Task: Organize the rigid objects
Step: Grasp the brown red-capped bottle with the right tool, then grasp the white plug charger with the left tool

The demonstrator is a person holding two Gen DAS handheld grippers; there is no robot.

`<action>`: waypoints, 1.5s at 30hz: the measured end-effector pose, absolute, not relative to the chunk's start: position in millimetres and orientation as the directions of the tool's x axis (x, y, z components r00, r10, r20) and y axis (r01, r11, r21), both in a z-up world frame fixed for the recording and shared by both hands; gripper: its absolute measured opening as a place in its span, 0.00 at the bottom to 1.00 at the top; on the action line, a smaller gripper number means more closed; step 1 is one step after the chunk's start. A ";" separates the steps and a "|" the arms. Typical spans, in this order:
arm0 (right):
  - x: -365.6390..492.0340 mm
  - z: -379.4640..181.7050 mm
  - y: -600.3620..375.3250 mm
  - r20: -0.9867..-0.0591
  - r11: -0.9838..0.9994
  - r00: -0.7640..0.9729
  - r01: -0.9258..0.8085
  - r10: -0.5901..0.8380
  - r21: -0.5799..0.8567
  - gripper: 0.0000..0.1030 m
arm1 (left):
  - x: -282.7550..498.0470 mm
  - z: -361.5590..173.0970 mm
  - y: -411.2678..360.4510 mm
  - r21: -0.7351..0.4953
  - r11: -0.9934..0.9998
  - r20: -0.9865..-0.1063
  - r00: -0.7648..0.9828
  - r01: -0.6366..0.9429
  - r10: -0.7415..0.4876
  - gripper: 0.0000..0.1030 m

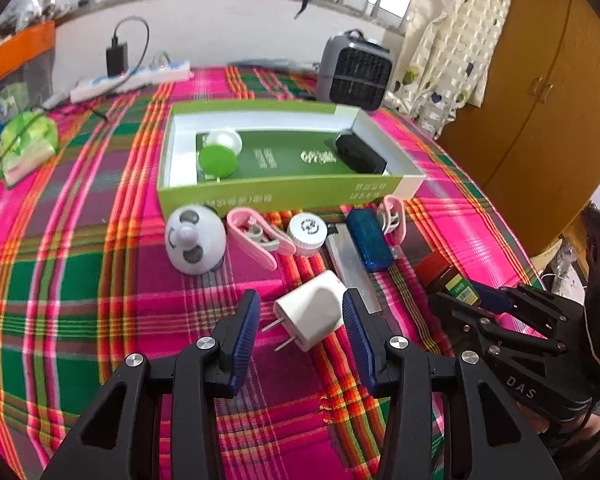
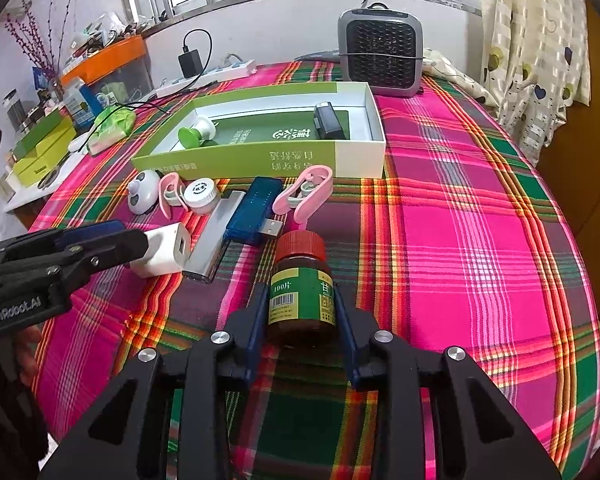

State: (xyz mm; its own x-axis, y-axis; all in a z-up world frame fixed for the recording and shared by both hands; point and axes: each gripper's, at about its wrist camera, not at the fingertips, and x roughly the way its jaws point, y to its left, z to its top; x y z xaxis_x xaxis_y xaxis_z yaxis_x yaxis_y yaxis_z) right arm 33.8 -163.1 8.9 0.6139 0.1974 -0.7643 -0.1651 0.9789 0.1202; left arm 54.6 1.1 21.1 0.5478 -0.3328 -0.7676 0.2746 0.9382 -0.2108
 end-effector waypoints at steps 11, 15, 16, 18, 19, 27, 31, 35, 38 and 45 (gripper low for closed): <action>32.7 9.1 -166.9 -0.765 0.979 0.613 -0.166 0.199 0.121 0.33 | 38.0 18.9 -11.0 -0.219 0.921 -0.773 0.519 0.321 -0.365 0.41; 32.7 8.8 -167.8 -0.765 0.978 0.612 -0.166 0.200 0.123 0.33 | 31.4 18.9 -15.1 -0.212 0.922 -0.777 0.516 0.324 -0.361 0.41; 32.7 8.8 -168.2 -0.765 0.979 0.612 -0.165 0.200 0.123 0.33 | 30.3 18.9 -16.4 -0.211 0.921 -0.778 0.514 0.328 -0.362 0.41; 32.6 8.6 -168.4 -0.765 0.978 0.612 -0.165 0.201 0.125 0.33 | 27.7 19.5 -18.9 -0.199 0.921 -0.780 0.515 0.334 -0.356 0.41; 32.7 8.7 -168.9 -0.765 0.978 0.612 -0.164 0.201 0.125 0.33 | 26.5 20.0 -19.9 -0.189 0.922 -0.780 0.519 0.337 -0.350 0.41; 33.4 8.4 -171.1 -0.763 0.979 0.616 -0.166 0.197 0.119 0.33 | 30.6 22.8 -18.9 -0.126 0.938 -0.773 0.560 0.322 -0.297 0.42; 34.2 8.1 -171.7 -0.762 0.978 0.616 -0.168 0.199 0.119 0.33 | 41.4 16.3 -20.3 -0.124 0.940 -0.786 0.547 0.316 -0.288 0.42; 35.7 8.1 -173.3 -0.761 0.978 0.617 -0.170 0.202 0.122 0.33 | 47.0 12.1 -21.7 -0.121 0.942 -0.794 0.539 0.314 -0.282 0.42; 38.1 6.9 -174.7 -0.762 0.978 0.616 -0.168 0.201 0.123 0.33 | 50.4 10.0 -24.2 -0.103 0.945 -0.799 0.540 0.310 -0.264 0.42; 42.4 5.8 -176.0 -0.762 0.977 0.615 -0.174 0.204 0.122 0.33 | 56.1 9.5 -25.5 -0.102 0.949 -0.799 0.544 0.297 -0.256 0.42</action>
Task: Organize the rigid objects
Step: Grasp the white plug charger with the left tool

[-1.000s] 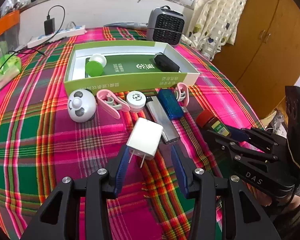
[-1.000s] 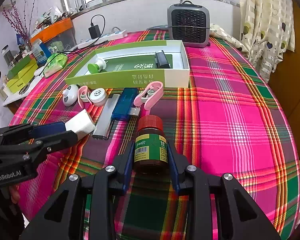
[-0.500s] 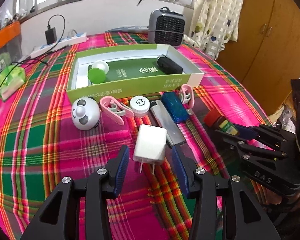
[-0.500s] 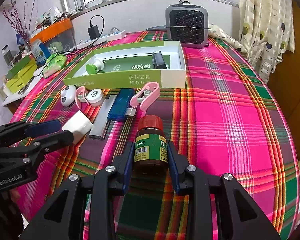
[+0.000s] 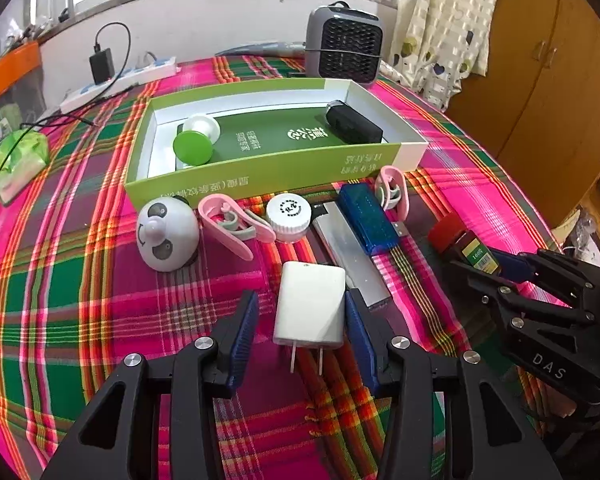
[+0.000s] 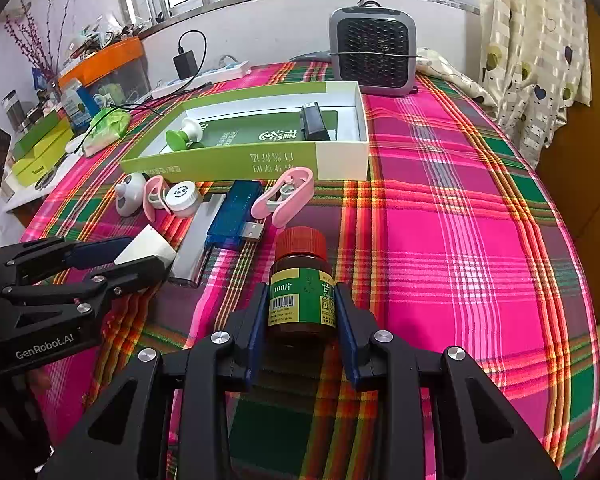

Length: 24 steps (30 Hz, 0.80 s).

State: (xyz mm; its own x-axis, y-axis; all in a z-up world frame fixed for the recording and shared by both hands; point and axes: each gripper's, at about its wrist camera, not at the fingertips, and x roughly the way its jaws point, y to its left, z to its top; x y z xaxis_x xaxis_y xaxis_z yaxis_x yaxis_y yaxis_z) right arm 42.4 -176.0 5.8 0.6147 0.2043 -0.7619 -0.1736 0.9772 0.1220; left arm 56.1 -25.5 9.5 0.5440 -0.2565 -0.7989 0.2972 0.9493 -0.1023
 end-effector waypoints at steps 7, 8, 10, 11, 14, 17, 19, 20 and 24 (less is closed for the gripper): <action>46.2 5.2 -176.9 -0.762 0.976 0.612 -0.177 0.212 0.129 0.33 | 58.4 8.9 -24.0 -0.109 0.954 -0.795 0.551 0.280 -0.253 0.42; 47.0 5.1 -176.9 -0.762 0.976 0.612 -0.177 0.212 0.130 0.33 | 58.6 8.8 -23.6 -0.111 0.954 -0.795 0.552 0.278 -0.253 0.42; 47.4 5.1 -176.7 -0.762 0.976 0.612 -0.178 0.212 0.129 0.33 | 58.3 8.7 -24.0 -0.108 0.955 -0.794 0.554 0.275 -0.249 0.42; 48.2 5.2 -176.4 -0.762 0.976 0.612 -0.178 0.211 0.128 0.33 | 58.1 8.6 -24.2 -0.106 0.956 -0.794 0.555 0.274 -0.248 0.42; 49.0 5.4 -176.3 -0.763 0.976 0.611 -0.178 0.210 0.126 0.33 | 57.5 8.5 -24.4 -0.107 0.958 -0.794 0.556 0.268 -0.244 0.42; 49.1 5.3 -175.6 -0.764 0.977 0.613 -0.177 0.204 0.119 0.33 | 57.2 8.6 -23.6 -0.111 0.960 -0.794 0.558 0.257 -0.241 0.40; 48.6 5.2 -174.1 -0.765 0.978 0.614 -0.177 0.194 0.106 0.33 | 56.0 8.6 -23.1 -0.107 0.962 -0.794 0.561 0.252 -0.235 0.35; 48.6 5.1 -173.9 -0.765 0.979 0.615 -0.177 0.192 0.104 0.33 | 56.0 8.6 -22.6 -0.107 0.962 -0.794 0.561 0.251 -0.235 0.34; 47.5 5.0 -173.4 -0.764 0.979 0.616 -0.176 0.191 0.103 0.33 | 55.1 8.6 -22.0 -0.111 0.962 -0.793 0.562 0.249 -0.236 0.32</action>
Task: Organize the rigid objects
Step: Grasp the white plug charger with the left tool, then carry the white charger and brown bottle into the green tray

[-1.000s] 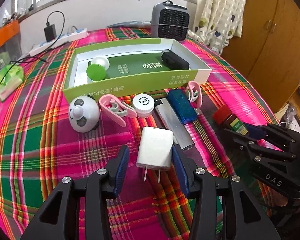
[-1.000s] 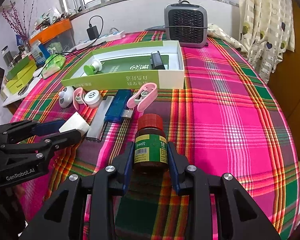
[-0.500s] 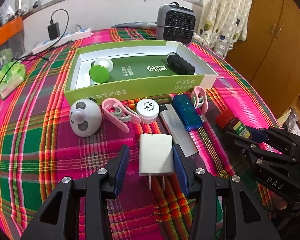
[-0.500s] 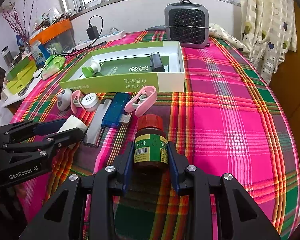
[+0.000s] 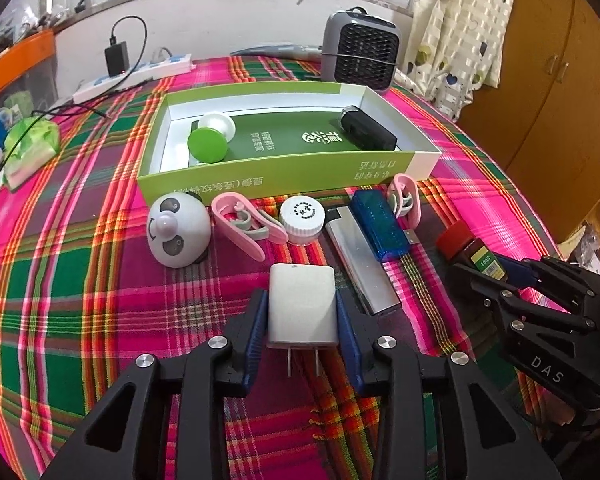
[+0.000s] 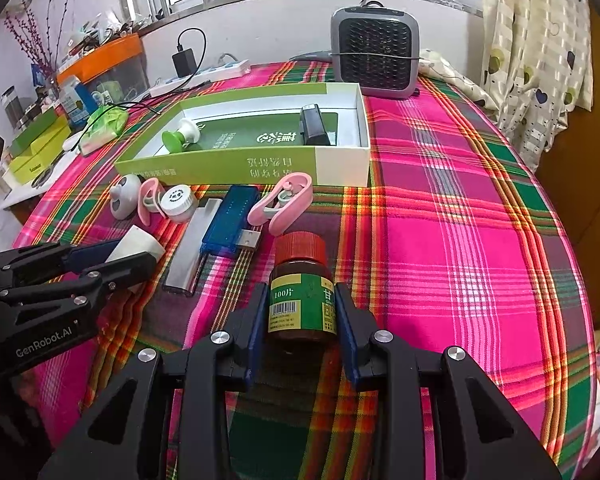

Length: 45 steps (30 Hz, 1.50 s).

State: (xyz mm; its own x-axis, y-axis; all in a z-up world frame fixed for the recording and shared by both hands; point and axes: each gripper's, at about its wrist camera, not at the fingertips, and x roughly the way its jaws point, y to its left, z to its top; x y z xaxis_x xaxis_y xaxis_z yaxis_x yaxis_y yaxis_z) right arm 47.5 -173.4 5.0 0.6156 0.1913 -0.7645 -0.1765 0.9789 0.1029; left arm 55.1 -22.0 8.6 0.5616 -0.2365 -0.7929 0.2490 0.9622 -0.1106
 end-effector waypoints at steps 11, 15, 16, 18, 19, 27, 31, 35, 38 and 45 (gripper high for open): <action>43.3 8.2 -173.1 -0.755 0.982 0.632 -0.174 0.172 0.078 0.32 | 54.1 8.3 -21.3 -0.114 0.963 -0.793 0.562 0.245 -0.236 0.32; 42.3 9.3 -172.6 -0.752 0.982 0.637 -0.176 0.169 0.072 0.32 | 53.4 8.5 -21.5 -0.112 0.963 -0.793 0.562 0.245 -0.236 0.32; 41.9 9.7 -172.8 -0.750 0.982 0.639 -0.175 0.168 0.071 0.32 | 53.6 8.5 -21.2 -0.112 0.963 -0.793 0.562 0.245 -0.236 0.32; 41.8 10.5 -172.9 -0.748 0.982 0.642 -0.175 0.168 0.070 0.32 | 53.4 8.4 -21.2 -0.112 0.963 -0.793 0.562 0.246 -0.236 0.32; 41.4 10.7 -173.0 -0.747 0.982 0.643 -0.175 0.167 0.069 0.32 | 53.4 8.5 -20.9 -0.113 0.963 -0.793 0.562 0.245 -0.236 0.32; 39.1 14.5 -172.0 -0.736 0.983 0.657 -0.174 0.160 0.058 0.32 | 50.9 9.1 -20.8 -0.120 0.962 -0.793 0.559 0.246 -0.242 0.32; 36.7 19.7 -172.0 -0.724 0.984 0.674 -0.170 0.149 0.044 0.32 | 47.0 11.6 -21.1 -0.120 0.961 -0.790 0.563 0.249 -0.244 0.32; 33.7 26.9 -170.0 -0.705 0.985 0.697 -0.170 0.131 0.015 0.32 | 44.2 16.5 -22.2 -0.119 0.961 -0.783 0.571 0.250 -0.245 0.32; 31.8 30.8 -168.9 -0.695 0.985 0.708 -0.173 0.129 0.006 0.32 | 42.3 20.8 -23.0 -0.116 0.960 -0.778 0.578 0.254 -0.247 0.32; 31.8 38.4 -167.0 -0.679 0.984 0.723 -0.179 0.129 -0.004 0.32 | 39.8 33.3 -23.4 -0.115 0.959 -0.759 0.599 0.261 -0.254 0.32</action>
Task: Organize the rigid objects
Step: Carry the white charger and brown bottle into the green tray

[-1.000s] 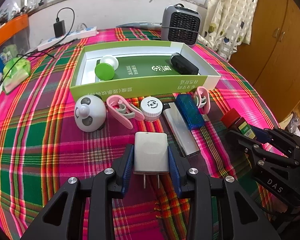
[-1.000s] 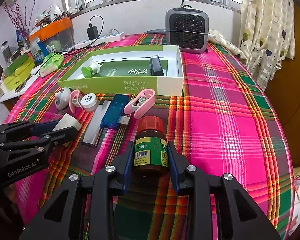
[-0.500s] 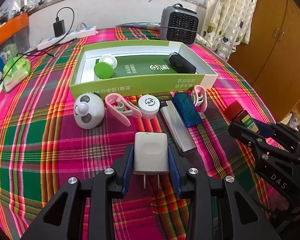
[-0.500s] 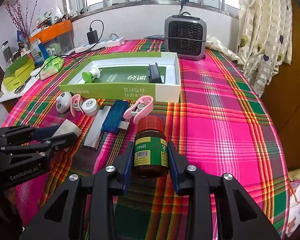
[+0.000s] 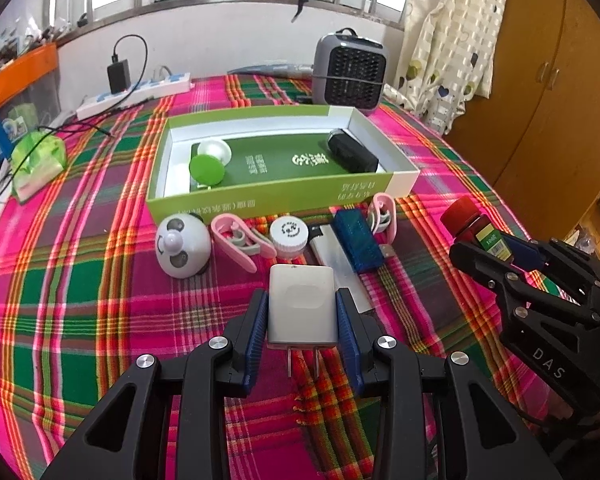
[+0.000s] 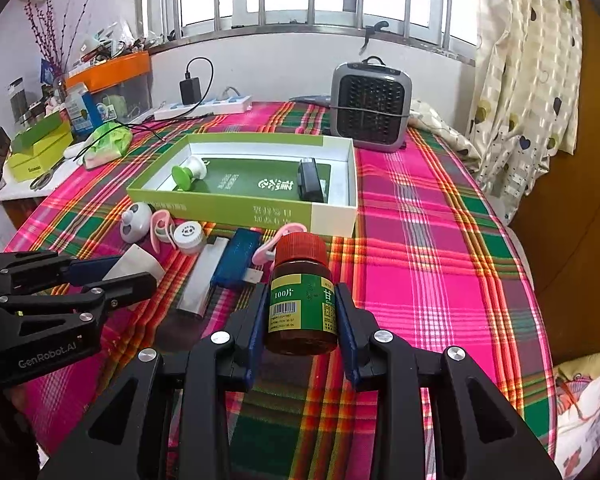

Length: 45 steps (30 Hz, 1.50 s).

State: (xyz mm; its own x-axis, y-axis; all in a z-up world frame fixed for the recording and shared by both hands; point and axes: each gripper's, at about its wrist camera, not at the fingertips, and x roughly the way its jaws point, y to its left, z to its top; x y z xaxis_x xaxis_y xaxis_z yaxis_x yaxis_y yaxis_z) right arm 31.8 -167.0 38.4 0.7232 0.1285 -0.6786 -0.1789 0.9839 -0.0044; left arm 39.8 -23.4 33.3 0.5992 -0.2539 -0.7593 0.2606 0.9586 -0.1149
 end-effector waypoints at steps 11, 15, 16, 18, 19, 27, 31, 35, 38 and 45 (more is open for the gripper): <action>37.5 49.7 -161.3 -0.658 0.980 0.741 -0.196 0.132 -0.024 0.32 | 49.8 50.6 -20.8 -0.108 0.960 -0.735 0.629 0.259 -0.253 0.32; 41.7 54.6 -159.4 -0.650 0.979 0.748 -0.202 0.133 -0.032 0.32 | 56.4 55.3 -22.1 -0.102 0.959 -0.729 0.636 0.265 -0.253 0.32; 43.9 55.5 -158.6 -0.649 0.978 0.749 -0.204 0.134 -0.033 0.32 | 57.8 56.3 -22.5 -0.101 0.959 -0.728 0.638 0.265 -0.253 0.32; 48.3 56.8 -158.4 -0.649 0.978 0.748 -0.208 0.139 -0.031 0.32 | 61.6 59.5 -22.9 -0.101 0.958 -0.722 0.643 0.270 -0.257 0.32; 49.8 57.3 -158.3 -0.648 0.978 0.749 -0.209 0.139 -0.031 0.32 | 63.0 60.0 -23.1 -0.101 0.958 -0.721 0.644 0.270 -0.258 0.32; 69.7 62.3 -158.3 -0.649 0.973 0.742 -0.229 0.168 -0.010 0.32 | 83.4 64.7 -23.2 -0.100 0.956 -0.715 0.648 0.276 -0.262 0.32; 85.3 65.1 -156.9 -0.653 0.970 0.735 -0.244 0.184 -0.002 0.32 | 95.7 66.0 -23.3 -0.101 0.956 -0.713 0.650 0.275 -0.263 0.32; 98.7 67.2 -153.5 -0.659 0.964 0.725 -0.267 0.202 0.002 0.32 | 109.7 69.4 -23.1 -0.103 0.957 -0.708 0.656 0.272 -0.263 0.32; 110.8 67.1 -150.6 -0.666 0.960 0.715 -0.281 0.214 0.007 0.32 | 120.3 71.0 -22.7 -0.099 0.958 -0.705 0.661 0.267 -0.258 0.32; 139.8 62.3 -149.5 -0.689 0.956 0.686 -0.292 0.233 0.033 0.32 | 141.5 67.9 -20.8 -0.096 0.962 -0.711 0.659 0.255 -0.246 0.32</action>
